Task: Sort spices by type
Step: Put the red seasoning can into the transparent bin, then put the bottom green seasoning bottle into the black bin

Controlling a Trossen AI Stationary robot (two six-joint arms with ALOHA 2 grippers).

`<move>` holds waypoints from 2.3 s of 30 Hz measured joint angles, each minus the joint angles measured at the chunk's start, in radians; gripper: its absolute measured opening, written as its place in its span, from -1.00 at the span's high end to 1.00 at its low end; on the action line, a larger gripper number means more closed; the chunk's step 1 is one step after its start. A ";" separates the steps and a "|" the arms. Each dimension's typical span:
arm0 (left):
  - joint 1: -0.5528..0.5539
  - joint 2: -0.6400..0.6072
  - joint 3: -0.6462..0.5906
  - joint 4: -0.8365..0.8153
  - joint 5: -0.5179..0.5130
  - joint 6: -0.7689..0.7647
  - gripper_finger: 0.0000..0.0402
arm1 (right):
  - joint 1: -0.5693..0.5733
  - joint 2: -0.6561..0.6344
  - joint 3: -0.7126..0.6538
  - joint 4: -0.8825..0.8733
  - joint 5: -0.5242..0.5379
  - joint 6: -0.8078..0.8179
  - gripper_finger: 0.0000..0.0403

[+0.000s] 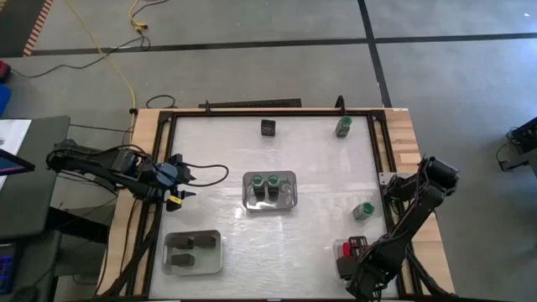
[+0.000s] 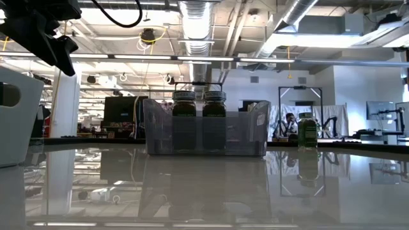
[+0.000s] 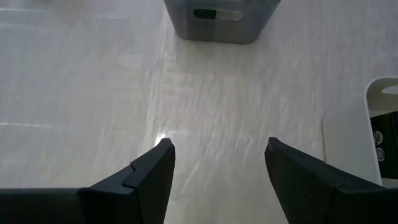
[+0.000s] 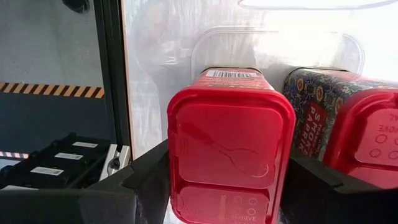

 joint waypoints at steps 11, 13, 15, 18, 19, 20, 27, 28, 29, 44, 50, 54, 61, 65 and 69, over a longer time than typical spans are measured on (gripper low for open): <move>0.000 0.000 0.000 0.000 0.000 0.000 -0.20 | 0.000 -0.001 0.000 0.001 0.000 0.002 -0.35; 0.000 0.000 0.000 0.000 0.000 0.000 -0.20 | 0.000 -0.001 0.000 0.001 0.000 0.004 -0.35; 0.000 0.000 0.000 0.000 0.000 0.000 -0.20 | 0.000 -0.001 0.000 0.001 0.000 0.015 -0.35; 0.000 0.000 0.000 0.000 0.000 0.000 -0.20 | 0.001 -0.001 0.000 0.002 0.000 0.027 -0.38; 0.000 0.000 0.000 0.000 0.000 0.000 -0.20 | 0.002 -0.001 0.001 0.002 0.000 0.027 -0.40; 0.000 0.000 0.000 0.000 0.000 0.000 -0.20 | 0.002 -0.001 0.001 0.001 0.000 0.027 -0.43; 0.000 0.000 0.000 0.000 0.000 0.000 -0.20 | 0.002 -0.001 0.001 0.001 0.000 0.027 -0.69; 0.000 0.000 0.000 0.000 0.000 0.000 -0.20 | 0.002 -0.002 0.001 0.000 0.000 0.027 -0.72; 0.000 0.000 0.000 0.000 0.000 0.000 -0.20 | 0.002 -0.002 0.001 0.000 0.000 0.027 -0.75; 0.000 0.000 0.000 0.000 0.000 -0.004 -0.20 | 0.009 -0.032 0.013 -0.026 0.000 0.030 -0.83; 0.000 0.000 0.000 0.000 0.000 -0.004 -0.20 | 0.009 -0.079 0.032 -0.045 0.001 0.063 -0.83; 0.000 0.000 0.000 0.000 0.000 -0.004 -0.20 | 0.016 -0.134 0.032 -0.081 0.012 0.083 -0.83; 0.000 0.000 0.000 0.001 0.000 -0.004 -0.20 | 0.016 -0.266 0.032 -0.220 0.139 0.167 -0.83; 0.000 0.000 0.000 0.001 0.000 -0.003 -0.20 | -0.011 -0.335 0.032 -0.319 0.253 0.269 -0.83; 0.000 0.000 0.000 0.000 -0.020 -0.005 -0.20 | -0.060 -0.382 0.032 -0.346 0.353 0.382 -0.83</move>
